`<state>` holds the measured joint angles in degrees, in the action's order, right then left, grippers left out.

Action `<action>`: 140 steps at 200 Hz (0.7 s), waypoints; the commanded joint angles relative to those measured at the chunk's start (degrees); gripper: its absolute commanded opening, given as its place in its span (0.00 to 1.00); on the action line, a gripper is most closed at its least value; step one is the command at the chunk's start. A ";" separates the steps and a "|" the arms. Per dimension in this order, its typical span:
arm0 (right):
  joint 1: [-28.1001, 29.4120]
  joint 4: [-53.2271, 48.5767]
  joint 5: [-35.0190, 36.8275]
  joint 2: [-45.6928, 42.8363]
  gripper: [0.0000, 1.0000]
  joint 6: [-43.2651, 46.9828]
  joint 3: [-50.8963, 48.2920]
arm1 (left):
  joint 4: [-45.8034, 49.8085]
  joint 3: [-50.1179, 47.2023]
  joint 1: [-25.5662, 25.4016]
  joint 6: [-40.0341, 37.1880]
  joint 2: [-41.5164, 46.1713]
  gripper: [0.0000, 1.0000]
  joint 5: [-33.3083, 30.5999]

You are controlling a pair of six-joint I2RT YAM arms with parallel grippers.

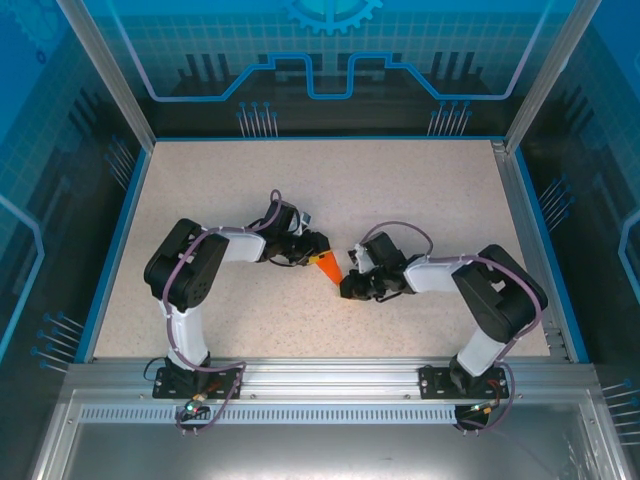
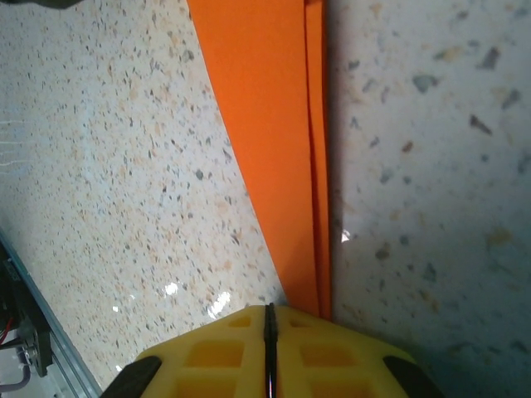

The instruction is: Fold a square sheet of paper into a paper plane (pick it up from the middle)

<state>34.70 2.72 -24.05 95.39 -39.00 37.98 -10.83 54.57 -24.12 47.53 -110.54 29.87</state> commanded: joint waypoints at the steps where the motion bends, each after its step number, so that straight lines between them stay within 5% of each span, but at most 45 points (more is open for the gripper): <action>1: -0.68 -7.91 1.15 -0.48 0.10 -0.50 -4.30 | 4.59 -1.00 0.22 -2.22 -3.63 0.39 -3.61; 94: -2.27 -7.91 -1.65 -9.05 0.12 -0.86 -2.52 | 4.58 -0.89 0.26 -2.39 -3.67 0.39 -3.04; 140: -1.91 -4.84 -1.44 -4.08 0.12 -2.41 4.75 | 4.40 -1.12 0.22 -2.17 -3.72 0.39 -2.92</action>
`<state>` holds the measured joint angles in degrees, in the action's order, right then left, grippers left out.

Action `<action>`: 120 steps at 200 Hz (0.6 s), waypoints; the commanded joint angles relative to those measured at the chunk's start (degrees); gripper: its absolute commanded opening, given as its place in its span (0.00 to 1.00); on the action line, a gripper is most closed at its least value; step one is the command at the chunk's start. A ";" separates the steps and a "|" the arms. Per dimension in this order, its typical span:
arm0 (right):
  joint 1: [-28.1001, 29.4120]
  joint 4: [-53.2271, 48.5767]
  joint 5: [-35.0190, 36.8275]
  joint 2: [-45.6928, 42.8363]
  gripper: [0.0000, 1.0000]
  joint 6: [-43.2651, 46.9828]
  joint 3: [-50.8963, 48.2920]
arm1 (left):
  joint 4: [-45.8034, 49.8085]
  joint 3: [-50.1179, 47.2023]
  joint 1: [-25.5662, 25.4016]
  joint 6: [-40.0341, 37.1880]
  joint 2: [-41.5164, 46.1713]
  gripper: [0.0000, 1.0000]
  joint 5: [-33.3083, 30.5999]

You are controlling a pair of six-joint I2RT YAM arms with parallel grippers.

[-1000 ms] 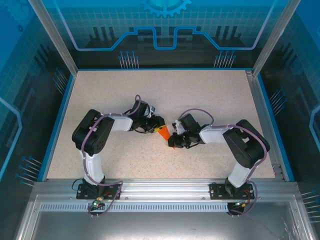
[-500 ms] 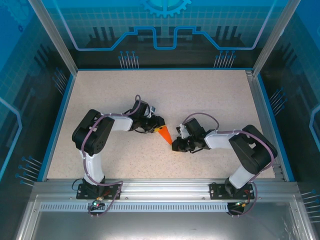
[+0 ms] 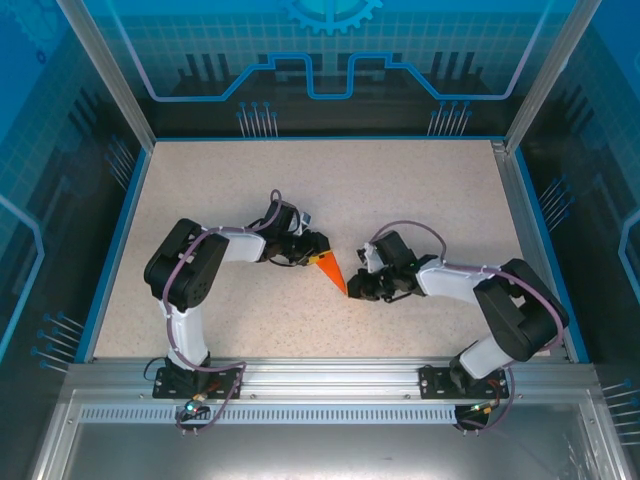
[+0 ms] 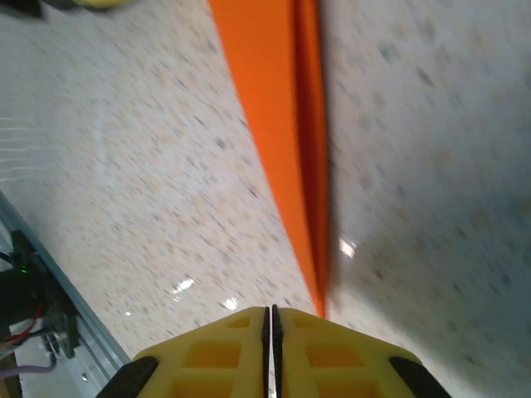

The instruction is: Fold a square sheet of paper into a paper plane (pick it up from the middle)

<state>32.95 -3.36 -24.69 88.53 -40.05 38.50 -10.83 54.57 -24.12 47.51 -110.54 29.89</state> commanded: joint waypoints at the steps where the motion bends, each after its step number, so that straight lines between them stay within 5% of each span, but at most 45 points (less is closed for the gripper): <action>1: -0.17 1.33 -0.80 2.96 0.12 -1.40 4.31 | 4.41 -1.13 0.26 -2.15 -3.72 0.39 -2.97; 60: -0.08 7.67 -5.14 13.06 0.13 -4.69 10.22 | 4.11 -1.39 0.23 -1.98 -3.89 0.39 -2.85; 120: -0.55 -5.39 2.57 17.94 0.12 1.14 11.26 | 4.54 -0.87 0.30 -2.52 -3.56 0.39 -2.86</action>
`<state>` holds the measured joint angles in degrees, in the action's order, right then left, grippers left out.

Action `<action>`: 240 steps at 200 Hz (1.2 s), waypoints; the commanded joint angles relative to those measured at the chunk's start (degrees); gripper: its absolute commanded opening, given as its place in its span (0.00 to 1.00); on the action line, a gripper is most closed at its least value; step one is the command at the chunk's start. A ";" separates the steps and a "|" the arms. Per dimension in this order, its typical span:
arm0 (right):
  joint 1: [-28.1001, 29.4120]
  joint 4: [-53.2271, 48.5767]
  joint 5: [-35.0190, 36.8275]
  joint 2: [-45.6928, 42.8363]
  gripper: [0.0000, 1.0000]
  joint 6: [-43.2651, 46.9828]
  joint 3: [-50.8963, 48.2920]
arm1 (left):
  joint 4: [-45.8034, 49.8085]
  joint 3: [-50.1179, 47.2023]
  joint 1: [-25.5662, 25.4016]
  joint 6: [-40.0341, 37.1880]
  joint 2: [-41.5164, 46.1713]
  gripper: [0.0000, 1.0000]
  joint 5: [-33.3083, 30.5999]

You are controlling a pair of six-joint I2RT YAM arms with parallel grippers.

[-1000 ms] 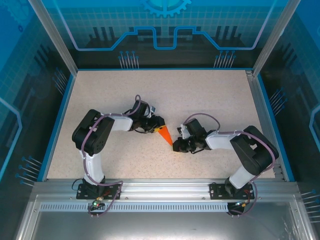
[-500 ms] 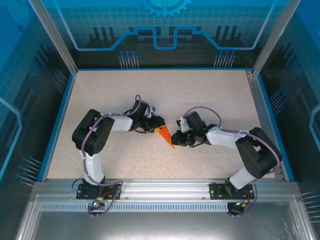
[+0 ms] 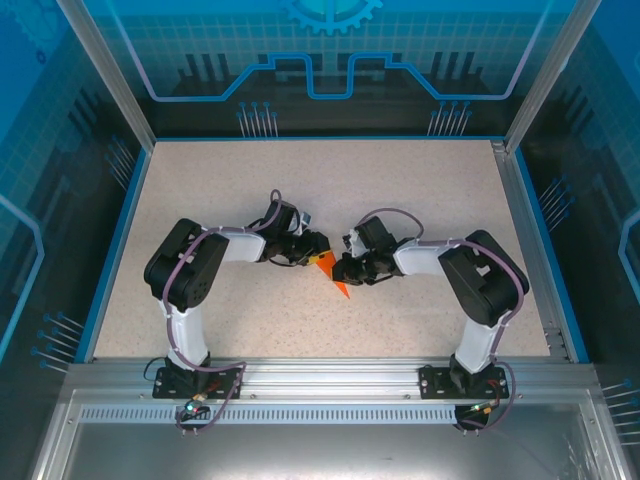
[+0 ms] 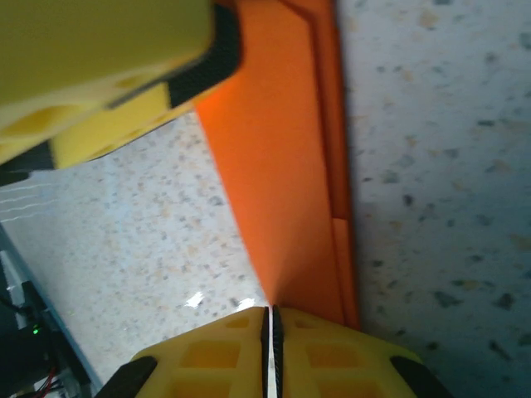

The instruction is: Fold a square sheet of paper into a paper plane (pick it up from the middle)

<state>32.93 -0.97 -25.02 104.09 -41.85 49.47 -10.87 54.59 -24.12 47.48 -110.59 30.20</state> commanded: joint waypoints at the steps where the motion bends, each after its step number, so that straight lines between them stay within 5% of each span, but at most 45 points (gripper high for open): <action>1: -0.51 -7.88 2.93 2.36 0.11 3.01 0.15 | 4.61 -0.89 0.30 -2.58 -3.51 0.40 -3.15; 240: -0.01 -8.02 1.97 2.96 0.10 2.75 -2.63 | 10.87 5.21 12.96 -10.97 1.16 0.46 0.24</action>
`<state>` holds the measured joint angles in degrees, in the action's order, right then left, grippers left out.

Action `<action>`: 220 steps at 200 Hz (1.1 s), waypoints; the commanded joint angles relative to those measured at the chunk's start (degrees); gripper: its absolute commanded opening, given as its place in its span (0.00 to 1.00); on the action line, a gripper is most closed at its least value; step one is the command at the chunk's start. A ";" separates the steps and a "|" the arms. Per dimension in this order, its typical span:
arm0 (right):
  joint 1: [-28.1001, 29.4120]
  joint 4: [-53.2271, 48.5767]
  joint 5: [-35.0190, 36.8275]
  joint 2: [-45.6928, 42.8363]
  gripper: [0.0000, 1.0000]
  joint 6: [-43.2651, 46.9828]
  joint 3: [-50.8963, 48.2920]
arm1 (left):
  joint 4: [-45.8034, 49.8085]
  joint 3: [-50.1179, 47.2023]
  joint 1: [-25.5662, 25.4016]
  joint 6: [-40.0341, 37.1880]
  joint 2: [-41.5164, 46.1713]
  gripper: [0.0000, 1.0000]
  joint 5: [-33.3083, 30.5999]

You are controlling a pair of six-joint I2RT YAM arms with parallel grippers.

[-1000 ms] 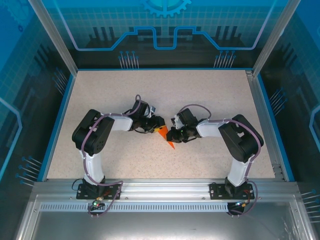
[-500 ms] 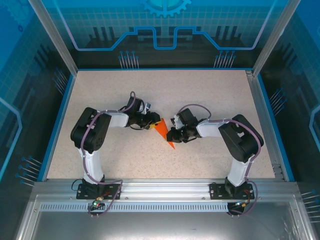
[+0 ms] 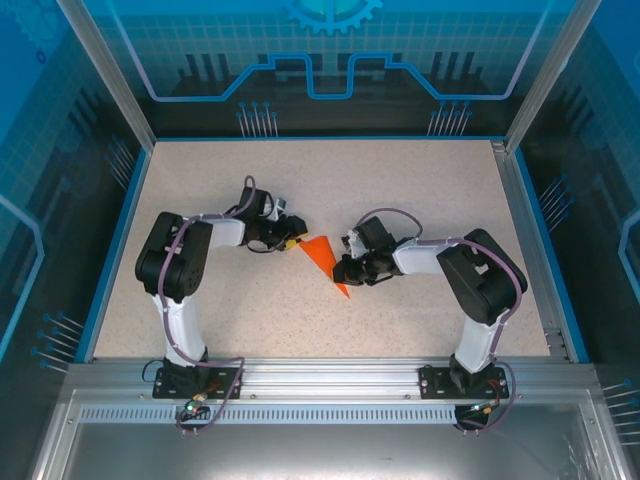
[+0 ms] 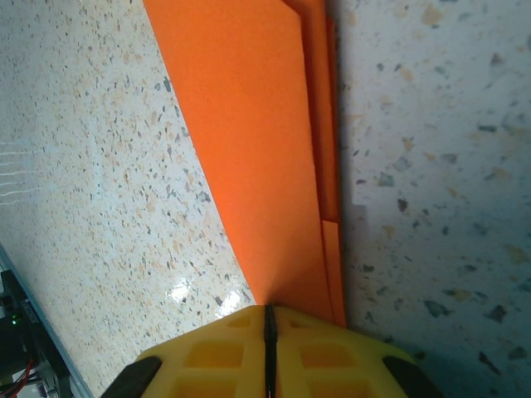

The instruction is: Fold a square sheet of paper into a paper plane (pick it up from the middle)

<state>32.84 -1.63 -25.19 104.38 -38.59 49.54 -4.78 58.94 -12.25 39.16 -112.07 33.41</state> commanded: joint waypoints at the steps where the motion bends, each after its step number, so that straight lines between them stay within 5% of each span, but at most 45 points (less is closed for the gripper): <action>1: 0.10 -7.35 2.15 2.67 0.10 -0.52 -2.69 | 4.78 0.80 1.09 -2.62 2.73 0.46 -2.90; 69: 1.69 -2.37 1.59 1.23 0.11 -5.37 -3.15 | 9.93 -1.90 -3.43 0.71 14.58 0.52 -6.41; 137: 2.06 3.39 1.99 -2.94 0.13 -7.92 -4.71 | 9.11 1.29 -13.66 5.06 7.53 0.49 -8.70; 180: 1.72 3.38 1.13 -8.16 0.15 -6.50 -6.29 | 9.55 2.06 -14.26 4.81 3.58 0.48 -9.71; 220: -1.96 -5.66 8.82 -17.26 0.24 -2.22 -8.74 | 10.76 1.14 -14.45 4.79 5.50 0.50 -10.48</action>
<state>33.45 -0.75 -21.96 91.98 -44.10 42.28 3.66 59.40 -26.33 43.57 -108.12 24.16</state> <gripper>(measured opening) 0.224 0.489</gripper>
